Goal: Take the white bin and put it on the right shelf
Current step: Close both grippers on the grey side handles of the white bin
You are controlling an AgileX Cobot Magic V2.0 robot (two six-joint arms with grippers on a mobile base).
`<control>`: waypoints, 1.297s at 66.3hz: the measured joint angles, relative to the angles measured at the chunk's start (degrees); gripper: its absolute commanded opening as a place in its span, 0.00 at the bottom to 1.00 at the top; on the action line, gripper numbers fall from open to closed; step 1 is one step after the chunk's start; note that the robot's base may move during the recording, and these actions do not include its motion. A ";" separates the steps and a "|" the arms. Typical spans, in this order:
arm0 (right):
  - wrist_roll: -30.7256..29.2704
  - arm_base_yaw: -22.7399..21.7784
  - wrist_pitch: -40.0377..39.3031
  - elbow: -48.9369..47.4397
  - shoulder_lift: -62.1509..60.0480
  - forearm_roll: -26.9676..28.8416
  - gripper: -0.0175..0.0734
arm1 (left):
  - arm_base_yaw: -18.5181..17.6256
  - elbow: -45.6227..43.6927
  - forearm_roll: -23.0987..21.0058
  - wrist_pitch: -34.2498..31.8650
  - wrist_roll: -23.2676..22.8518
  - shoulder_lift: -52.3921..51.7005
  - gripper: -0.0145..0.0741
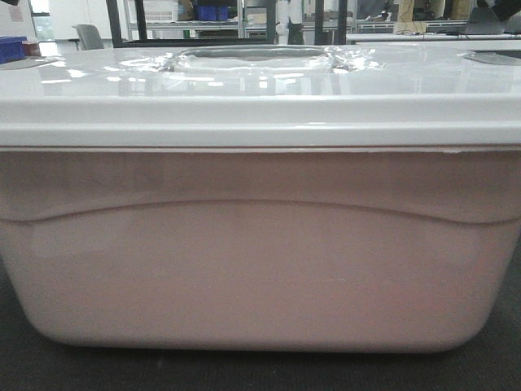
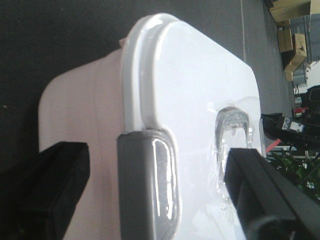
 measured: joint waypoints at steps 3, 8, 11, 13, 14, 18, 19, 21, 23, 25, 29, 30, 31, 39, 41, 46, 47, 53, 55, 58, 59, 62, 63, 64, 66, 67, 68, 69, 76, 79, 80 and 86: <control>0.00 0.00 -0.04 0.27 0.00 0.13 0.85 | -0.73 0.00 0.00 0.01 0.00 0.00 0.67; -0.36 0.00 -0.14 1.30 0.00 0.37 0.85 | -2.46 0.00 0.24 0.01 0.00 0.00 0.67; -0.49 0.00 -0.14 1.94 0.00 0.37 0.85 | -3.24 0.00 0.47 0.01 0.00 0.00 0.67; -0.71 0.00 -0.14 2.42 0.00 0.57 0.85 | -3.65 0.00 0.59 -0.11 0.03 0.00 0.67; -0.86 0.00 -0.14 2.65 0.00 0.70 0.85 | -3.81 0.00 0.57 -0.11 0.13 0.00 0.67; -1.20 0.00 -0.14 3.52 0.00 1.09 0.85 | -4.21 0.00 1.04 -0.11 0.13 0.00 0.67; -1.35 0.00 -0.16 3.73 0.00 1.07 0.85 | -4.18 0.00 1.20 -0.11 0.25 0.00 0.67; -1.58 0.00 -0.16 3.99 0.00 1.22 0.85 | -4.24 0.00 1.45 -0.11 0.24 0.00 0.67; -1.71 0.00 -0.26 4.12 0.00 1.22 0.85 | -4.24 0.00 1.78 -0.11 0.24 0.00 0.67; -1.98 0.00 -0.26 4.25 0.00 1.50 0.85 | -4.24 0.00 2.08 -0.11 0.34 0.00 0.67; -2.23 0.00 -0.26 4.33 0.00 1.66 0.85 | -4.33 0.00 3.34 -0.11 0.34 0.00 0.67; -2.24 0.00 -0.38 4.33 0.00 1.80 0.85 | -4.38 0.00 3.69 -0.11 0.34 0.00 0.67; -2.34 0.00 -0.38 4.33 0.00 1.80 0.85 | -4.49 0.00 3.87 -0.11 0.34 0.00 0.67; -2.79 0.00 -0.47 4.33 0.00 2.15 0.85 | -4.47 0.00 7.42 -0.48 -0.76 0.02 0.67; -2.88 0.00 -0.47 4.33 0.00 2.25 0.85 | -4.47 0.00 7.56 -0.48 -0.98 0.02 0.67; -2.88 0.00 -0.47 4.33 0.00 2.59 0.85 | -4.47 0.00 7.33 -0.48 -1.21 0.02 0.67; -2.92 0.00 -0.47 4.33 0.00 2.58 0.85 | -4.47 0.00 7.21 -0.48 -1.21 0.02 0.67; -3.02 0.52 -0.60 4.33 0.00 2.72 0.85 | -4.47 0.00 6.99 -0.37 -1.35 0.02 0.67; -3.02 0.77 -0.60 4.33 0.00 2.72 0.85 | -4.47 0.04 6.86 -0.37 -1.39 0.02 0.67; -3.14 1.62 -0.83 4.33 0.00 2.72 0.85 | -4.47 0.04 6.64 -0.37 -1.49 0.02 0.67; -3.26 1.91 -0.75 4.33 0.00 2.72 0.85 | -4.47 0.04 6.64 -0.37 -1.48 0.02 0.67; -3.42 2.78 -0.85 4.33 0.00 2.72 0.85 | -4.47 0.04 6.41 -0.30 -1.48 0.02 0.67; -3.53 3.02 -0.85 4.33 0.00 2.72 0.85 | -4.47 0.04 6.27 -0.30 -1.48 0.02 0.67; -3.53 3.25 -0.85 4.33 0.00 2.72 0.85 | -4.47 0.04 6.16 -0.30 -1.52 0.02 0.67; -3.57 3.49 -0.85 4.33 0.00 2.72 0.85 | -4.47 0.04 5.99 -0.30 -1.52 0.26 0.67; -3.66 3.83 -0.85 4.33 0.00 2.72 0.85 | -4.47 0.04 5.81 -0.30 -1.52 0.27 0.67; -3.78 3.95 -0.85 4.33 0.00 2.84 0.85 | -4.47 0.04 5.40 -0.24 -1.52 0.41 0.67; -3.78 3.97 -0.85 4.33 0.00 2.84 0.85 | -4.47 0.04 5.12 -0.16 -1.52 0.57 0.67; -3.78 4.09 -0.85 4.33 0.00 2.95 0.85 | -4.64 0.04 3.67 -0.16 -1.09 2.42 0.67; -3.86 4.09 -0.85 4.33 0.00 2.95 0.85 | -4.62 0.04 3.40 -0.16 -1.09 3.40 0.67; -3.86 4.09 -0.85 4.33 0.00 2.95 0.85 | -4.62 0.04 3.40 -0.16 -0.97 3.73 0.66; -3.86 4.09 -0.85 4.33 0.00 2.95 0.85 | -4.62 0.04 3.20 -0.28 -0.27 5.40 0.65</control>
